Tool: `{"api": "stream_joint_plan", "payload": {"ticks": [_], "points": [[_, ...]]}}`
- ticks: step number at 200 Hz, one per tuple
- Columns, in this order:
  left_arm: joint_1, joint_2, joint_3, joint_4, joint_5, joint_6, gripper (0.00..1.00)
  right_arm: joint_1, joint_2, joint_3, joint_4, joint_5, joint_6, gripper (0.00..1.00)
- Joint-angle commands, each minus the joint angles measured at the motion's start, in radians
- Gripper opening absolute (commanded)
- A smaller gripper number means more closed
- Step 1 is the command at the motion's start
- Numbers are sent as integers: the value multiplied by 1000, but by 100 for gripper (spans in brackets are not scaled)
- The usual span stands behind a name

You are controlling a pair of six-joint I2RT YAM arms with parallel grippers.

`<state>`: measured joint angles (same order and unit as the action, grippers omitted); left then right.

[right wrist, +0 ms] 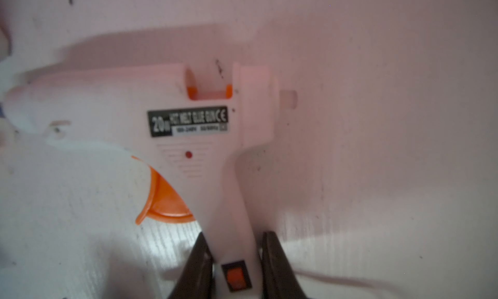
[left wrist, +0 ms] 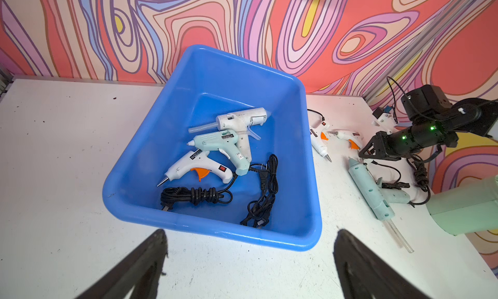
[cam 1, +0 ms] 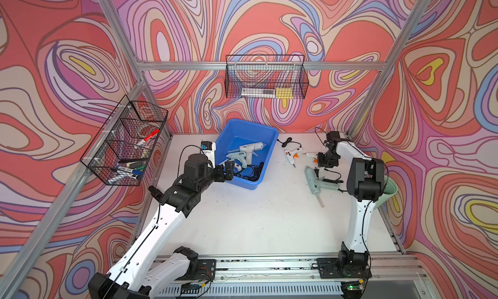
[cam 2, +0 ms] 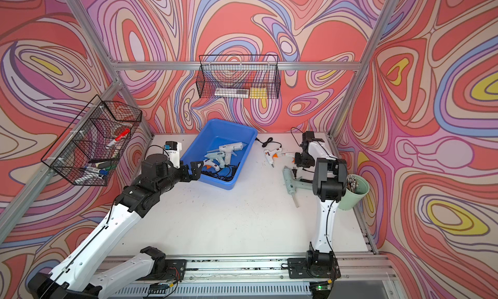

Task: Put the hot melt glue gun into the storage box
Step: Pick up the hot melt adhesive gun from the center of the board.

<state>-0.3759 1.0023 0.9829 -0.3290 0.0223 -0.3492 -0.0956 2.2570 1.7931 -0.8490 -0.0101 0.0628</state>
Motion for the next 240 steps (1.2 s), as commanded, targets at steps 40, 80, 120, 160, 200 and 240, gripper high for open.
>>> {"api": "stream_joint_plan", "payload": {"ticks": [40,80,120,160,200,240], "points": [[2,-16,20,-10,-18,-15,99,54,-124,-60,-51,207,6,0],[2,-11,3,2,-27,-24,99,125,-303,-61,-31,324,2,0],[2,4,5,8,-34,-26,99,196,-478,-91,3,357,6,0],[2,8,5,21,-33,-26,99,231,-680,-141,37,223,24,0],[2,23,-14,58,6,-26,99,262,-809,-134,17,66,31,0],[2,50,-3,104,47,-31,99,275,-900,-119,30,-61,44,0]]}}
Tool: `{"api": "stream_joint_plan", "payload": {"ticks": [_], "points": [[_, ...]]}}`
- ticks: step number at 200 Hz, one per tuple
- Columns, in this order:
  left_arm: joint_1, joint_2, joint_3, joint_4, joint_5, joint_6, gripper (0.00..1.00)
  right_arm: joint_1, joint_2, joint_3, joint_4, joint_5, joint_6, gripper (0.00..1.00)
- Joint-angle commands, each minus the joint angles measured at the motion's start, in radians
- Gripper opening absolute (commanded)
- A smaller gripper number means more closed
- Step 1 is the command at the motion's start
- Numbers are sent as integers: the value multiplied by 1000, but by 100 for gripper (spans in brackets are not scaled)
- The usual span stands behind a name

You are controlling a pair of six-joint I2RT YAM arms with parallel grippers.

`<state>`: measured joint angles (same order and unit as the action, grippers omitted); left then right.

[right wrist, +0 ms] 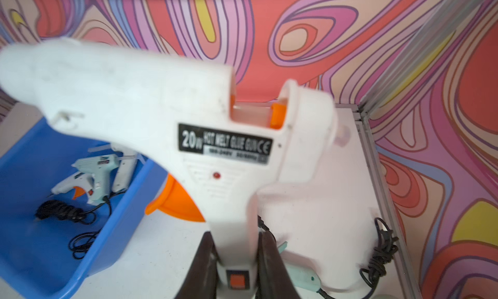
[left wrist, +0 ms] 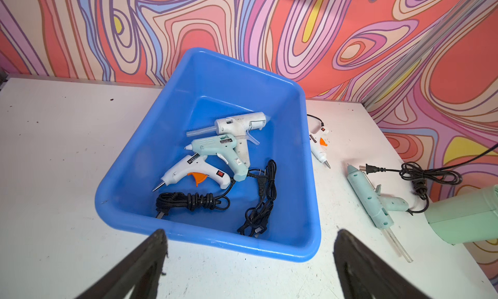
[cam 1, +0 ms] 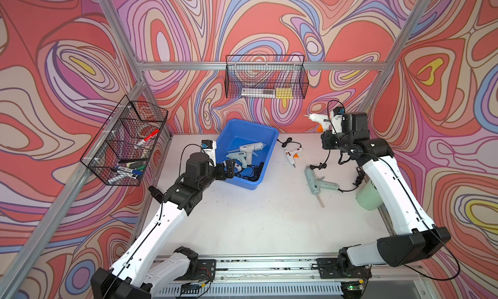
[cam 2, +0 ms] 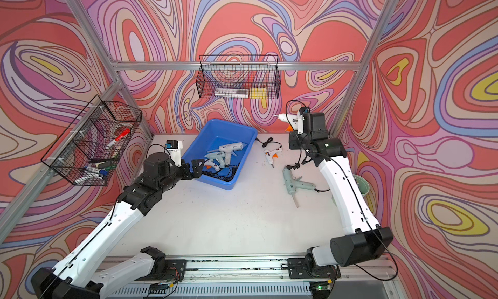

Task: Put the hot melt glue gun into the storage box
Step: Pick up the hot melt adhesive gun from the center of the board.

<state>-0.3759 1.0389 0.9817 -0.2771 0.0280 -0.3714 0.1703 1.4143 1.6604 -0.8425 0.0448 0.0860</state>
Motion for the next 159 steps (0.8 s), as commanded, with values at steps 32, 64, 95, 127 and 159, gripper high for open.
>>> {"api": "stream_joint_plan", "payload": {"ticks": [32,64,95,127,159], "points": [[0,42,-2,97,170,6,99,14,-90,80,80,-215,46,0],[-10,82,-8,131,263,8,99,22,-81,152,179,-356,107,0],[-13,88,-14,130,234,-2,99,64,-32,204,284,-414,151,0],[-13,71,-17,110,184,-6,99,136,79,341,313,-437,143,0],[-13,49,-20,73,99,-8,99,222,231,512,317,-423,100,0]]}}
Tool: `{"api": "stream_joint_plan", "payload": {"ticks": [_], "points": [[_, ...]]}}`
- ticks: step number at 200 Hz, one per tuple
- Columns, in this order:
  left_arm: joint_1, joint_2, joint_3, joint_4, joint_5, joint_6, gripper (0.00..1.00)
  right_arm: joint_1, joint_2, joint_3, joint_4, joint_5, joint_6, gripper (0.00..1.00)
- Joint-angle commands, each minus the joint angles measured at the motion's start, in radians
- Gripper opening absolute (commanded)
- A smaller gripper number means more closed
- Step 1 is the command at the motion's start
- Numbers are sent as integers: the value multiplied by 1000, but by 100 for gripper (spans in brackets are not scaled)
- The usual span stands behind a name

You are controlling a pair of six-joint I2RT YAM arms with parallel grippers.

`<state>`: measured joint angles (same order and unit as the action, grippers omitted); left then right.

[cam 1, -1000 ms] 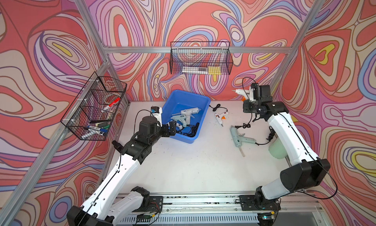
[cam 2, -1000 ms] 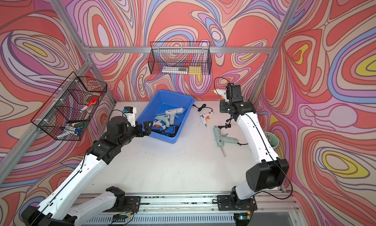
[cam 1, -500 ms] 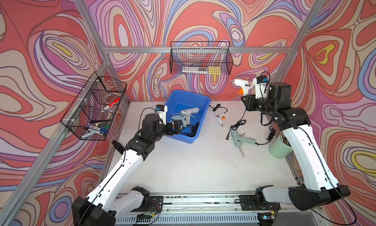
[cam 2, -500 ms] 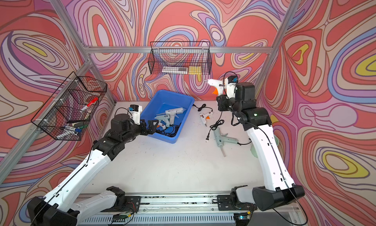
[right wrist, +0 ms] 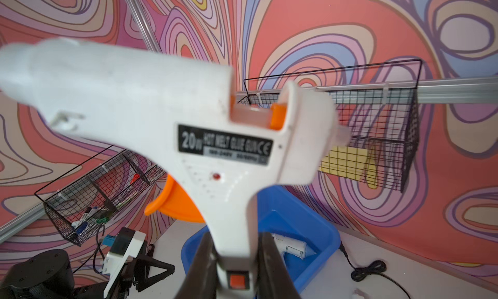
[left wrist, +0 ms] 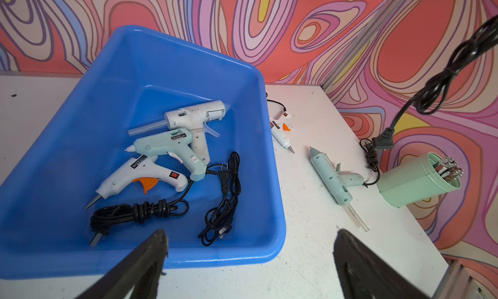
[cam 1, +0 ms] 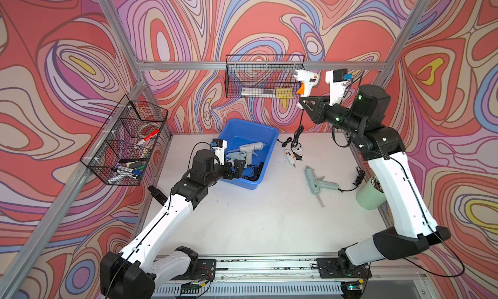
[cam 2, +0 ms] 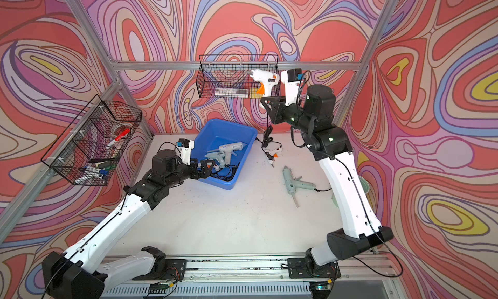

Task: Put the hot melt glue gun into the storage box
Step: Pick up the hot melt adhesive gun from the center of the board, then place the hot melt adhesive gun in the storage box.

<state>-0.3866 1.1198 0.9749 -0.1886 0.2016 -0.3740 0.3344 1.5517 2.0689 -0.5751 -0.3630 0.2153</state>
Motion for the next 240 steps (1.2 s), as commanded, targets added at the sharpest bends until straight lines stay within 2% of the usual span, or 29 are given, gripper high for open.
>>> {"api": "stream_joint_plan", "payload": {"ticks": [1,48,78,123,165,214,240], "points": [[-2,-33,-14,-16,-78,-6,99,63,98,108,50,-14,-30,0],[-3,-110,-44,-58,-210,-10,99,169,315,248,111,18,-111,0],[-3,-167,-60,-68,-264,-4,99,239,451,324,84,133,-209,0],[-2,-213,-67,-112,-324,14,99,287,596,332,48,277,-305,0],[-2,-215,-70,-120,-338,17,99,312,690,325,-9,396,-395,0],[-2,-195,-56,-127,-331,18,99,311,838,341,-80,638,-474,0],[-3,-191,-43,-135,-326,20,99,304,942,412,-128,674,-472,0]]}}
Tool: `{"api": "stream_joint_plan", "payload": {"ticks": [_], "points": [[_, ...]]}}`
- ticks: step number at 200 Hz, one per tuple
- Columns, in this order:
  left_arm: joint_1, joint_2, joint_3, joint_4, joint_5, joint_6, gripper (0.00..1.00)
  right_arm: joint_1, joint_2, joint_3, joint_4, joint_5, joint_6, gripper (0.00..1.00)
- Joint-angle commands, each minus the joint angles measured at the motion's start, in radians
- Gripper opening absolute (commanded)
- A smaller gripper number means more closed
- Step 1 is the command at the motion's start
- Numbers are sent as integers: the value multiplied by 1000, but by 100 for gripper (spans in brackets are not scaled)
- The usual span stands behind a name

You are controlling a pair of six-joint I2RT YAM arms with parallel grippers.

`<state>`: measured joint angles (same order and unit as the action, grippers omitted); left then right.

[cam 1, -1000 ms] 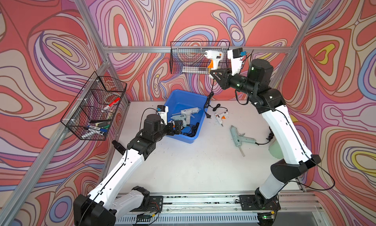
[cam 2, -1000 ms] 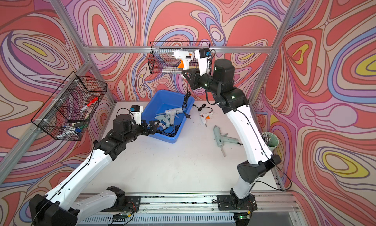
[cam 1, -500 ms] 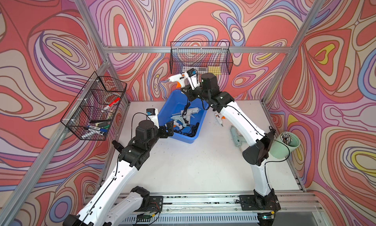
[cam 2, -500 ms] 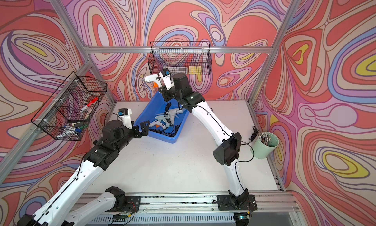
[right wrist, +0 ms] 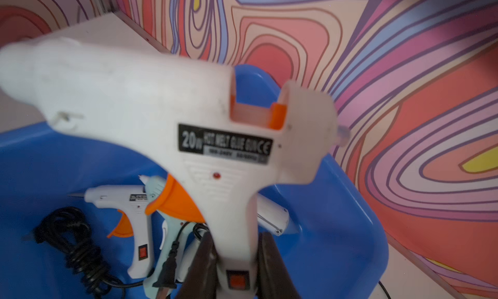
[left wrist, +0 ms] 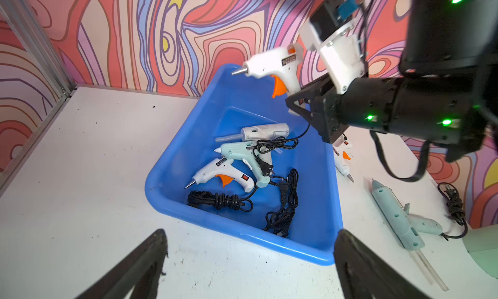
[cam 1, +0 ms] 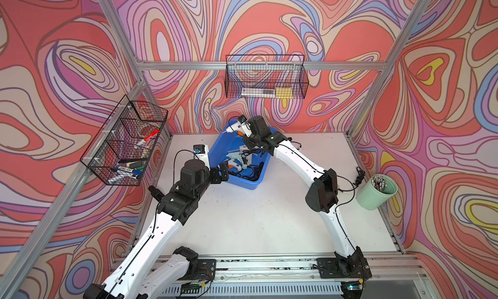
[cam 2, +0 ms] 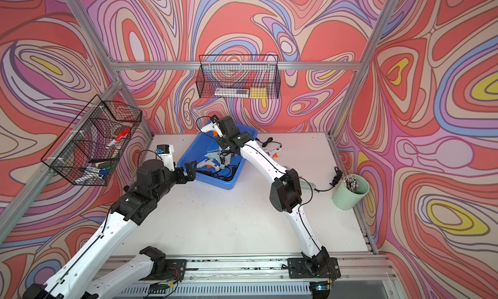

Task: Put the hot melt glue gun into the storage box
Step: Place the hot melt adhesive gun in the storage box.

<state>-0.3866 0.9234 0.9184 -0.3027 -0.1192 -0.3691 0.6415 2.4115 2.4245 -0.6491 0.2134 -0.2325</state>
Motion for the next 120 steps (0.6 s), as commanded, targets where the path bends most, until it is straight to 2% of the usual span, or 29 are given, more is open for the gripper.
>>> {"api": "stream_joint_plan", "payload": {"ticks": [1,54,87,120], "points": [[-2,5,14,-20,-5,15,99,-3,85,58,-54,98,-24,0],[-2,0,20,-38,-18,23,99,-20,191,95,19,107,0,0],[-2,6,20,-42,-19,26,99,-19,211,69,131,131,12,0],[-3,5,20,-50,-18,26,99,-21,270,114,198,164,9,0]]}}
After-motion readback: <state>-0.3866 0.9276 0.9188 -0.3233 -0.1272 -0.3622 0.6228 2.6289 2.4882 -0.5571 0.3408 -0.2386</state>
